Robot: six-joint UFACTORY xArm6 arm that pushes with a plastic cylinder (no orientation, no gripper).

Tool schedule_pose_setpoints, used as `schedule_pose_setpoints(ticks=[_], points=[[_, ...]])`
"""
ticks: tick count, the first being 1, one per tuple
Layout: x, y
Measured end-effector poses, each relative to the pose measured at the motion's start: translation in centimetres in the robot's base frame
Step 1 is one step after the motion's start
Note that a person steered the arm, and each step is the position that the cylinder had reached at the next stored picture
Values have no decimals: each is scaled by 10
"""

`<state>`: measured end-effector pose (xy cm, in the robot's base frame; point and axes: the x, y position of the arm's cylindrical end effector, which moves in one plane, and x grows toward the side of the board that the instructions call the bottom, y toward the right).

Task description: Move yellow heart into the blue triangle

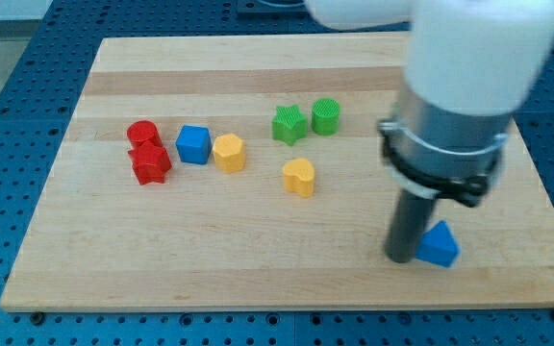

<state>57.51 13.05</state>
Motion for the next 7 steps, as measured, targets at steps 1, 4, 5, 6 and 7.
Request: schedule_pose_setpoints(ticks=[1, 4, 5, 6, 7], points=[[9, 41], [-39, -105], [-90, -106], [-106, -108], [-86, -130]])
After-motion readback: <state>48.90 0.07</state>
